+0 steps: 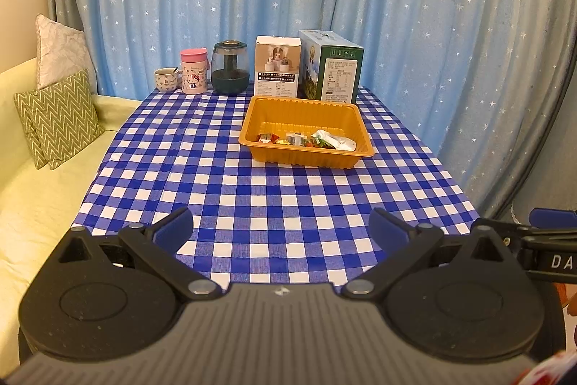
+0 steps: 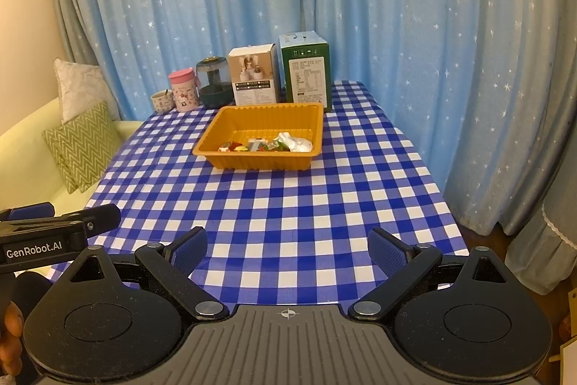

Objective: Organize snacks

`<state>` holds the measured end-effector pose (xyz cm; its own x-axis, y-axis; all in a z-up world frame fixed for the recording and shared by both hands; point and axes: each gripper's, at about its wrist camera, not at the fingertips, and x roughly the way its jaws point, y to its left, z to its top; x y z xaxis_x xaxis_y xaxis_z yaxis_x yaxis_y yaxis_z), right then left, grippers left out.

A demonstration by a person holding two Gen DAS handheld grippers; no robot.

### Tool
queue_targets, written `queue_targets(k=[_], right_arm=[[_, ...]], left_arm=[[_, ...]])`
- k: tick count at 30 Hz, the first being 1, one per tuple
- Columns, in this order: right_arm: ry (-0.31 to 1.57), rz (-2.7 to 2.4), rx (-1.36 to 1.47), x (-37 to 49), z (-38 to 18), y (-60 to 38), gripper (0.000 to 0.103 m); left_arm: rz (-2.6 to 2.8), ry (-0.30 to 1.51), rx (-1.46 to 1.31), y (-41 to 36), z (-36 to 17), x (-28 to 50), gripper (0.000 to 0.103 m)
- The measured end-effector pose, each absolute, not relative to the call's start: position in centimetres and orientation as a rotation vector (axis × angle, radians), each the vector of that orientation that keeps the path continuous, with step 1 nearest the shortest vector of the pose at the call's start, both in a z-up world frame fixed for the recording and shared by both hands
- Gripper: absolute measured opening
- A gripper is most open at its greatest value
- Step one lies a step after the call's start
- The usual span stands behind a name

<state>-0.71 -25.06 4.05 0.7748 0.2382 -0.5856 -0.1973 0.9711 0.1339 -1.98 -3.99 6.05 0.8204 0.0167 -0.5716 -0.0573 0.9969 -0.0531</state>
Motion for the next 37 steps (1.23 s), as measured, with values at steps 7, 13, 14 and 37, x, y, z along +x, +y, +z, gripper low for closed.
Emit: queue_targets(k=[7,13,14,37], right_arm=[[0.643,0.235,0.066,-0.67,3.97,-25.10,0.095],[0.642,0.232,0.066,-0.60,3.96,-25.13,0.095],[0.641,0.231,0.067,-0.59,3.91,-25.20,0.095],[0.645,0.227,0.067,-0.45,3.78,-25.42,0.095]], left_arm=[[0.039,0.607,-0.067,-3.94,5.92,-1.99,0.103],[0.039,0.607,-0.068,-3.99,5.86,-1.96,0.103],[0.039,0.607,-0.068,-3.99,5.85,-1.98,0.103],[0.026,0.612,-0.064,-3.98,5.62,-1.49,0.103]])
